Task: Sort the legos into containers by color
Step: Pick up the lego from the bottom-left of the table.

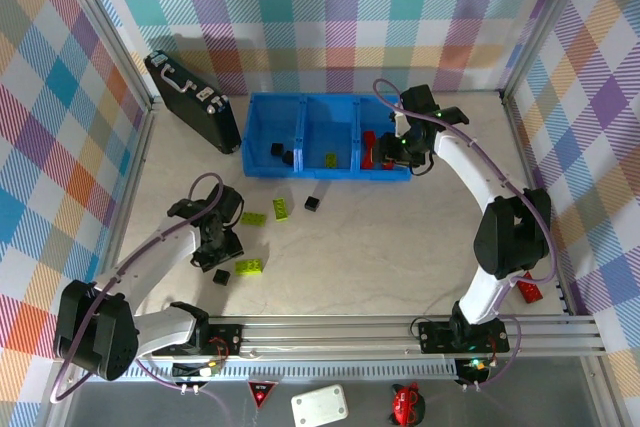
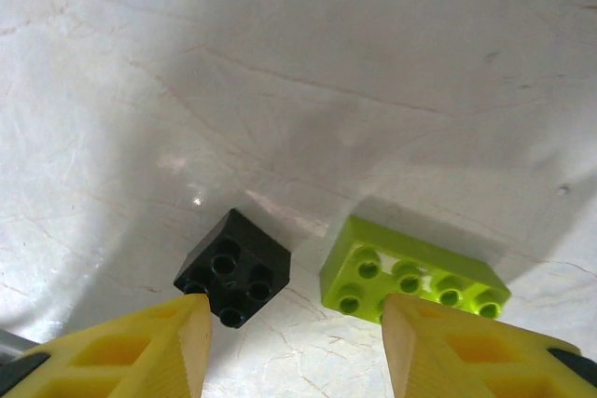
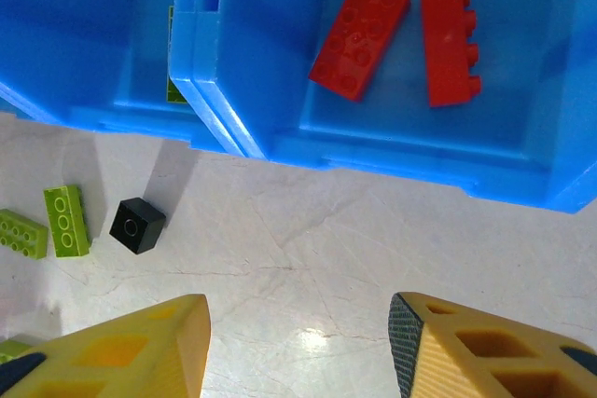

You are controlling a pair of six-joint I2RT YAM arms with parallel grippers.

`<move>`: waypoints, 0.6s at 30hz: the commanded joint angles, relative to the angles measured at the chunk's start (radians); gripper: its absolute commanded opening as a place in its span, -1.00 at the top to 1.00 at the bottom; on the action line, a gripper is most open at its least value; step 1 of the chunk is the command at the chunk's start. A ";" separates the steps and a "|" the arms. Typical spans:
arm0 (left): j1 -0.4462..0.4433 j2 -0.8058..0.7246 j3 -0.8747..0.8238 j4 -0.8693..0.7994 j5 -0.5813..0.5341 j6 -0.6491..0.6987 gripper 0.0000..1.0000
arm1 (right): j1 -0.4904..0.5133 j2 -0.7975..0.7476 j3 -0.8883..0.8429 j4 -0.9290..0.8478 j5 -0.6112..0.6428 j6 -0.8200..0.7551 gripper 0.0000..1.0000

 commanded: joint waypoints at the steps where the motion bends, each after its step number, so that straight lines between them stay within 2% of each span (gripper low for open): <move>1: -0.009 -0.021 -0.042 -0.016 -0.010 -0.095 -0.04 | 0.007 -0.034 -0.021 0.007 -0.023 -0.020 -0.09; 8: 0.003 -0.048 -0.090 -0.013 -0.039 -0.150 -0.17 | 0.007 -0.036 -0.042 0.017 -0.031 -0.022 -0.09; 18: 0.072 -0.045 -0.173 0.094 0.027 -0.146 -0.21 | 0.007 -0.037 -0.036 0.005 -0.027 -0.032 -0.09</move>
